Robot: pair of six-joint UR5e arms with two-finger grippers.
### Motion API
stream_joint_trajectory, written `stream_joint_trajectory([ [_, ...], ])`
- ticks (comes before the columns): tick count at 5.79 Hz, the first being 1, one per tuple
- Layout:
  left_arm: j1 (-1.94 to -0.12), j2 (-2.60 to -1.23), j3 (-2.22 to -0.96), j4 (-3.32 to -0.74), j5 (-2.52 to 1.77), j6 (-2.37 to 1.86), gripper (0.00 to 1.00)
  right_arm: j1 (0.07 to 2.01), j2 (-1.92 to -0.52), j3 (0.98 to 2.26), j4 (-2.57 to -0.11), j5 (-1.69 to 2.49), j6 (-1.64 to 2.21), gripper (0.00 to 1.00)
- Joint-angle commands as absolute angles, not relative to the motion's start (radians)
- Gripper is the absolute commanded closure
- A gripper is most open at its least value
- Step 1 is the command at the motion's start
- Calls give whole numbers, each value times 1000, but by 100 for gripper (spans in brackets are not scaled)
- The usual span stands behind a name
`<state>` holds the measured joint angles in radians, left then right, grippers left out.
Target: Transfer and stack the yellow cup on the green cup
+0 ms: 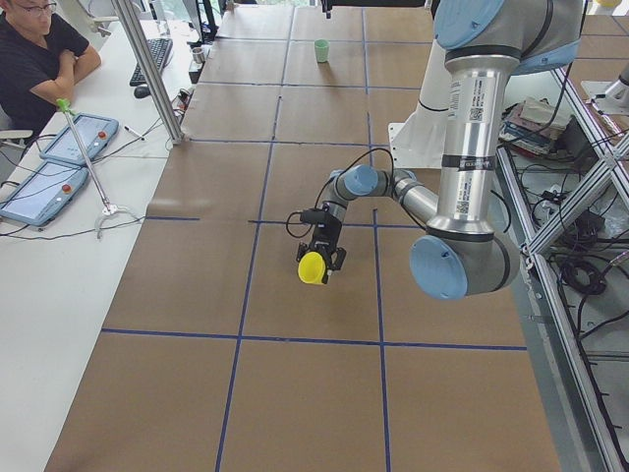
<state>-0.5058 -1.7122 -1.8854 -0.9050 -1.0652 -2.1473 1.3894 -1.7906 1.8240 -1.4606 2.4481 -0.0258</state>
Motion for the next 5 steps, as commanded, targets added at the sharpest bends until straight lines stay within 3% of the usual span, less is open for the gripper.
stream_joint_trajectory([
  [1, -506, -1874, -1890, -963, -897, -1970, 97, 1390, -1793, 1819, -1351, 2477, -20, 0],
  [5, -451, -1968, -1872, -1597, -796, -1329, 90, 1362, -1741, 1822, -1233, 2480, 59, 0],
])
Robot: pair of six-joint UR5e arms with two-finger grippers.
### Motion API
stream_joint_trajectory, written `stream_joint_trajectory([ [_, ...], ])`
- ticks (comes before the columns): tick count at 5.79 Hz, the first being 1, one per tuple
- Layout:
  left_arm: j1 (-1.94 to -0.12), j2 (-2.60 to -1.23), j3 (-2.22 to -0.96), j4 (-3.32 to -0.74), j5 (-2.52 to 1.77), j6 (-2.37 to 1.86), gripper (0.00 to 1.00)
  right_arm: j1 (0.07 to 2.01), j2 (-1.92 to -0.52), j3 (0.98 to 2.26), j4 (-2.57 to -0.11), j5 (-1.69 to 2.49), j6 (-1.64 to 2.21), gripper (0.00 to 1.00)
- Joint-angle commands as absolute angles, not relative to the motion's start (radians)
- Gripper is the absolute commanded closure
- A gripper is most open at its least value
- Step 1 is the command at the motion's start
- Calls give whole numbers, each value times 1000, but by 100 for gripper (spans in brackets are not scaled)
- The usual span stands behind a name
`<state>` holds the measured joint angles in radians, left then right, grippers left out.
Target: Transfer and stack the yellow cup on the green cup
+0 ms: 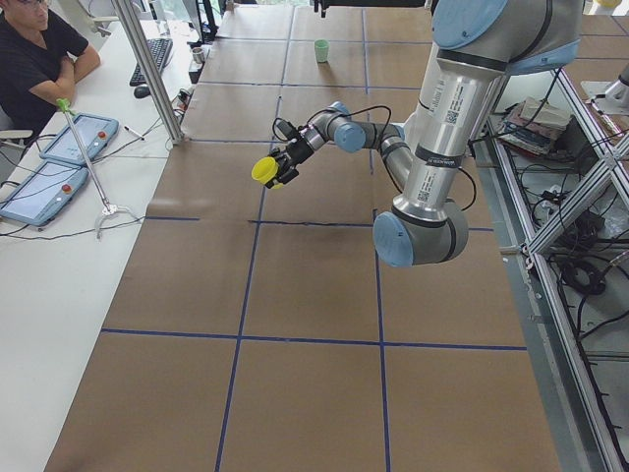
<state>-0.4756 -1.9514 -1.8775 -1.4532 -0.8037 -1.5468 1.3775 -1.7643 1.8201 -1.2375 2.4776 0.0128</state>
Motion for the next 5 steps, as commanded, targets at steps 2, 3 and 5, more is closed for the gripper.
stream_joint_trajectory([
  [2, -352, -1987, -1862, -2059, -805, -942, 93, 1265, -1637, 1865, -1233, 2479, 344, 0],
  [3, -294, -1990, -1761, -2291, -808, -867, 98, 1225, -1581, 1877, -1233, 2480, 480, 0],
  [5, -290, -2000, -1648, -2664, -944, -594, 97, 1142, -1482, 1908, -1235, 2477, 700, 0],
])
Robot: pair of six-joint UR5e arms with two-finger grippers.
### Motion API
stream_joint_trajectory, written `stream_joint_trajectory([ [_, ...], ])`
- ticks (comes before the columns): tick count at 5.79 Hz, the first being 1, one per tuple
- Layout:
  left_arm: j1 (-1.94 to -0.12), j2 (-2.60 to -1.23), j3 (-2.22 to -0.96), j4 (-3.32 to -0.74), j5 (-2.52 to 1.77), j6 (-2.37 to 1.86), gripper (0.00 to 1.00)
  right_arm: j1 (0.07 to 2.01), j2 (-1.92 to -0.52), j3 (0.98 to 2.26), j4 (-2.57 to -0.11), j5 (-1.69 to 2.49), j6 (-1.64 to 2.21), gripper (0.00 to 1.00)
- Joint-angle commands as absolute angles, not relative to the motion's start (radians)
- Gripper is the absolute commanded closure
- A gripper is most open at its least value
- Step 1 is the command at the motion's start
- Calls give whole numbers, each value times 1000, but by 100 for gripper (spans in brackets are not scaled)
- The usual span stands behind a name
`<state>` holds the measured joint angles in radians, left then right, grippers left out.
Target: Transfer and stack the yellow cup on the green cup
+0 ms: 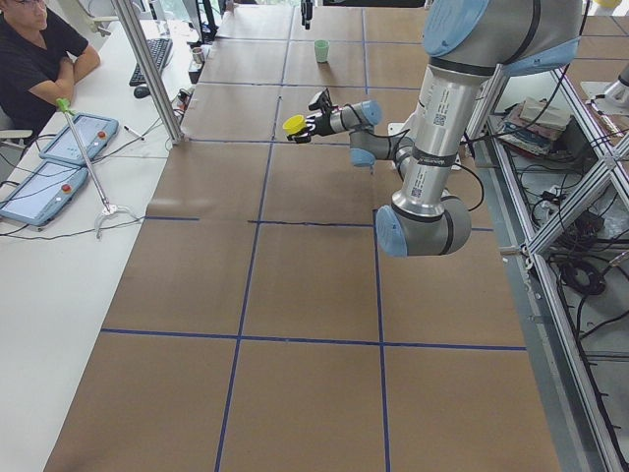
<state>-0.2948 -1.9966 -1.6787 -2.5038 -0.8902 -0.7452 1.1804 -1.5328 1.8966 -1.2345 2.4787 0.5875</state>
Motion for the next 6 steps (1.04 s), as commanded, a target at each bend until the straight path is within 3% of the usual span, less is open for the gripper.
stream_joint_trajectory([
  [1, -291, -2017, -1643, -2728, -1047, -544, 99, 1068, -1406, 1911, -1236, 2467, 864, 0],
  [4, -288, -2161, -1484, -2770, -1055, -545, 100, 851, -1183, 1905, -1244, 2282, 1208, 0],
  [6, -288, -2190, -1442, -2772, -1034, -509, 100, 778, -1120, 1899, -1247, 2211, 1281, 0],
])
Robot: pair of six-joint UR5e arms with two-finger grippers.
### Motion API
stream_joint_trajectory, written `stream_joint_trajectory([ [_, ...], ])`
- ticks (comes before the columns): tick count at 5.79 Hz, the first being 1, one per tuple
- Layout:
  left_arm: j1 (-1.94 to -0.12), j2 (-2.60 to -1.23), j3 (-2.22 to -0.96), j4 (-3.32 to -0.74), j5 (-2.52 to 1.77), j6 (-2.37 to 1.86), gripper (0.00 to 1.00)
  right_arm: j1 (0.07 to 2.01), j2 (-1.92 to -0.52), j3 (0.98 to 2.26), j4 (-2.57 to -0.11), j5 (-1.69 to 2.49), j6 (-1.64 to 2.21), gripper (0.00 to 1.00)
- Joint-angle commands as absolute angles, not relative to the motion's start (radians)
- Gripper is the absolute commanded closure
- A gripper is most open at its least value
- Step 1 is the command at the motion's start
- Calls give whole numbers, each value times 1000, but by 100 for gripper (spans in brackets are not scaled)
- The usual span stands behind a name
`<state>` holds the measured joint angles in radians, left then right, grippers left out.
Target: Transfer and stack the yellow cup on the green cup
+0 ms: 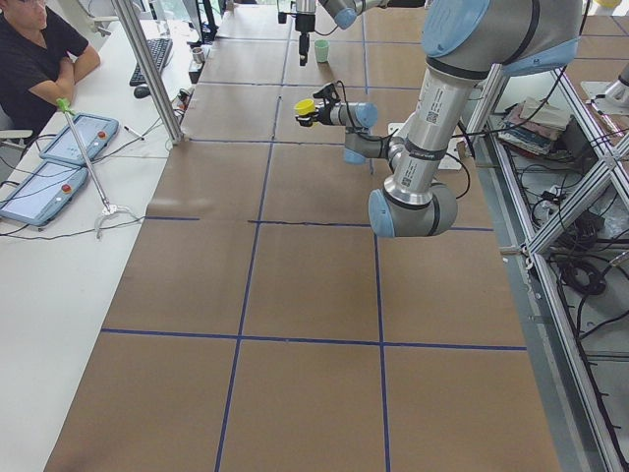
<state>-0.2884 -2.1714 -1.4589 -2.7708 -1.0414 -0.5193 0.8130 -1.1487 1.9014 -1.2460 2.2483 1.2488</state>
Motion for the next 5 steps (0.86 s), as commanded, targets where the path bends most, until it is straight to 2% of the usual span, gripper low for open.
stream_joint_trajectory([
  [1, -287, -2195, -1445, -2773, -1035, -512, 98, 746, -1082, 1888, -1249, 2179, 1316, 0],
  [2, -285, -2191, -1453, -2773, -1042, -514, 96, 715, -1019, 1840, -1252, 2134, 1374, 0],
  [3, -272, -2186, -1453, -2773, -1035, -511, 82, 703, -1002, 1810, -1253, 2135, 1381, 0],
  [5, -267, -2162, -1476, -2773, -1037, -438, 81, 657, -1014, 1795, -1255, 2141, 1379, 0],
])
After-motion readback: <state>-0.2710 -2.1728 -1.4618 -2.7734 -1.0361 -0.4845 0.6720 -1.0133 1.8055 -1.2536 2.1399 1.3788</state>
